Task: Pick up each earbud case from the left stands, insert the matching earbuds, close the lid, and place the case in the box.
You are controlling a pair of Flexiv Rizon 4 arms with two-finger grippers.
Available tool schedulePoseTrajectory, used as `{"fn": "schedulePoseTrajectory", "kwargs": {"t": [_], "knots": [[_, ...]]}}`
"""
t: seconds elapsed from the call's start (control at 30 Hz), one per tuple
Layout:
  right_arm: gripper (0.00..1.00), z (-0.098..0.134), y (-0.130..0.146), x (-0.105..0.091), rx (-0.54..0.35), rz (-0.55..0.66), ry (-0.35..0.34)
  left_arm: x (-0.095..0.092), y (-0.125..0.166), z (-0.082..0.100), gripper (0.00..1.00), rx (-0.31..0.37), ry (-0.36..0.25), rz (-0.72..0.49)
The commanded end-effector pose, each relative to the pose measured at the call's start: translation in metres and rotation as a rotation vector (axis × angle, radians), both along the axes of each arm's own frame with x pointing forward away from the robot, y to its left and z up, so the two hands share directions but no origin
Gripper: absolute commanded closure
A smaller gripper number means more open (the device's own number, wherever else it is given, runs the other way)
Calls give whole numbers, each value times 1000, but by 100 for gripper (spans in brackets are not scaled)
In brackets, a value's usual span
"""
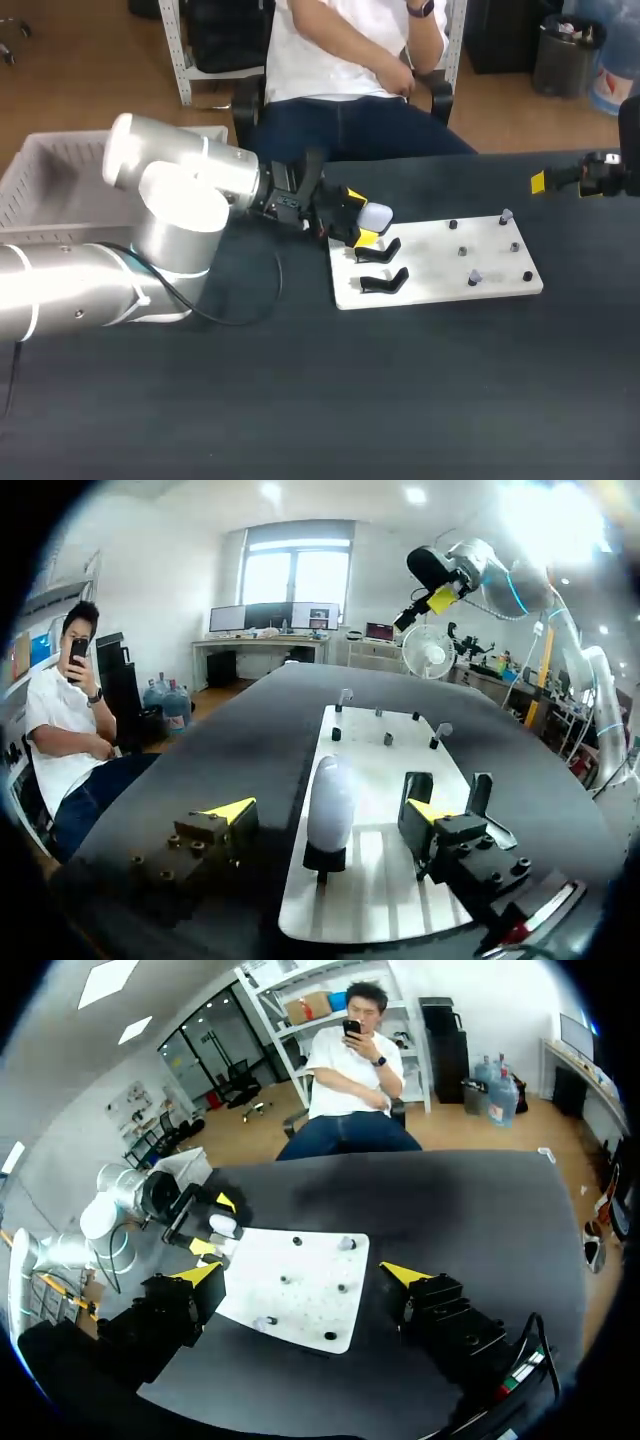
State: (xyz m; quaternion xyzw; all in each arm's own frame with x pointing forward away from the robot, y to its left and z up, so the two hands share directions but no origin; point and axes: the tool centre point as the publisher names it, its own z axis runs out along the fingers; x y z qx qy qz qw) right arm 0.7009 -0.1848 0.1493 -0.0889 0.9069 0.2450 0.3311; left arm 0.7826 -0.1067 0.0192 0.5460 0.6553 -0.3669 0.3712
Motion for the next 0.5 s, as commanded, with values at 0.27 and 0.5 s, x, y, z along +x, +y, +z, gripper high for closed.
{"fn": "schedulePoseTrajectory", "kwargs": {"t": [0.27,0.5], "knots": [[0,0,0,0,-2,-1,0,5,-6,-7,18,10,17,2],[0,0,0,0,-2,-1,0,6,-7,-8,21,0,29,7]]}}
